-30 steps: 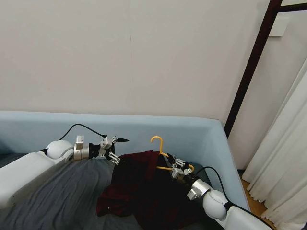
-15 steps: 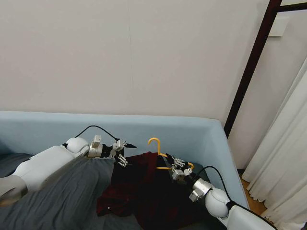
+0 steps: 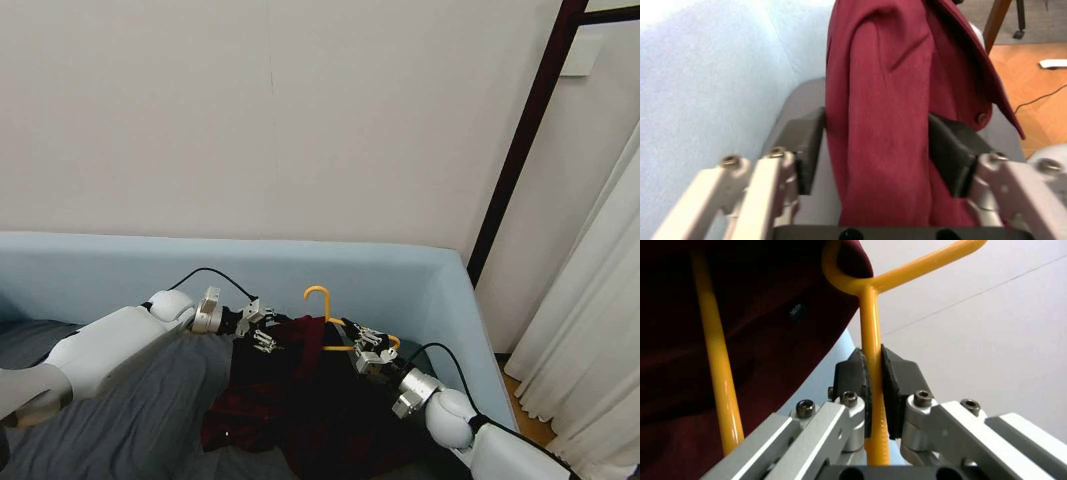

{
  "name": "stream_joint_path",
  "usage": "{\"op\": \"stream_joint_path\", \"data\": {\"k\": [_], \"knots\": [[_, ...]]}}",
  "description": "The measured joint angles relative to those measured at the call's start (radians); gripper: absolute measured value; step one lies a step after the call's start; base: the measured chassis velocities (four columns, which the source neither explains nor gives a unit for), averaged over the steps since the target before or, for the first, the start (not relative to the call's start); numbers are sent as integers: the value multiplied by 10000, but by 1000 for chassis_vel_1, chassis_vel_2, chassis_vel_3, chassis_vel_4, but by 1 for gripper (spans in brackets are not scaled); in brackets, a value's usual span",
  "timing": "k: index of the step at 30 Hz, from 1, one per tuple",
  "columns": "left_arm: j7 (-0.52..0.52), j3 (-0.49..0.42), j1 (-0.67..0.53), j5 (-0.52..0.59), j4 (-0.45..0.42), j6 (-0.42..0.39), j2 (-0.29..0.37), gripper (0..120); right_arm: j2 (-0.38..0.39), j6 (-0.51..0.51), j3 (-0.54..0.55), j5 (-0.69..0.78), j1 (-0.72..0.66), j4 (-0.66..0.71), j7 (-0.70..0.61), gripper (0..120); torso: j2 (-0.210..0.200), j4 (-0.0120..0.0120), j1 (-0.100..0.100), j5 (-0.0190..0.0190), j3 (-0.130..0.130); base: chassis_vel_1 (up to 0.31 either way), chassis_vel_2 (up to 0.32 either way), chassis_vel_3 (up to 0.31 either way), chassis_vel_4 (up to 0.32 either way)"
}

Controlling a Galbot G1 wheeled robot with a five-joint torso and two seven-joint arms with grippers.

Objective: Pick up the clothes from the sofa and hang them on the clothes hanger.

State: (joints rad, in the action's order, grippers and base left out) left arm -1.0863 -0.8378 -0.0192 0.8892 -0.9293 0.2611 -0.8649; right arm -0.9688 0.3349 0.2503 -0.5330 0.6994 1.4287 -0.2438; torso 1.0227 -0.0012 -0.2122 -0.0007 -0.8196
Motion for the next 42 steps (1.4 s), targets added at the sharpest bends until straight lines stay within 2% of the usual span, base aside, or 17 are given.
{"op": "stream_joint_path", "data": {"k": [5,7,8,11,12,14,28,31,32,36,38,39,42], "knots": [[-102,1,63,1,13,1,-24,34,57,51,-20,-18,2,5,-2,4,0,0,0,0,0,0,0,0,0],[-107,1,77,1,9,6,-31,32,61,60,-20,-27,1,8,-3,4,0,0,0,0,0,0,0,0,0],[-195,13,117,-16,13,79,-57,23,68,87,-20,-64,-14,23,-3,4,0,0,1,0,0,0,0,0,0],[-276,20,183,-49,43,148,-123,11,76,126,-22,-123,-19,64,0,4,0,0,2,0,0,0,0,0,0],[-276,20,183,-49,43,148,-123,11,76,126,-22,-123,-19,64,0,4,0,0,2,0,0,0,0,0,0],[-277,21,216,-68,85,178,-160,3,108,164,-24,-156,16,108,6,4,0,-1,1,0,0,0,0,0,0],[-230,211,428,-82,150,414,-114,3,137,161,6,32,177,214,26,5,1,1,1,0,0,0,0,0,0],[-225,519,621,-103,213,459,-61,3,362,-56,108,807,497,579,62,18,2,0,1,0,1,0,0,0,0],[-225,519,621,-103,213,459,-61,3,362,-56,108,807,497,579,62,18,2,0,1,0,1,0,0,0,0],[-221,1313,1190,-213,321,582,-56,3,707,-555,257,2379,1357,1405,25,36,2,-1,2,-2,1,0,0,0,0],[-159,1544,1330,-212,331,632,-40,3,778,-645,222,2608,1619,1553,44,39,1,5,2,-5,1,0,0,0,0],[-96,1726,1429,-210,336,649,-20,1,847,-689,173,2749,1822,1657,50,43,2,-3,2,1,1,0,0,0,0],[24,2192,1822,-144,254,662,98,1,1011,-722,-213,3124,2553,2037,45,57,2,-2,1,-6,1,0,0,0,0]]}}
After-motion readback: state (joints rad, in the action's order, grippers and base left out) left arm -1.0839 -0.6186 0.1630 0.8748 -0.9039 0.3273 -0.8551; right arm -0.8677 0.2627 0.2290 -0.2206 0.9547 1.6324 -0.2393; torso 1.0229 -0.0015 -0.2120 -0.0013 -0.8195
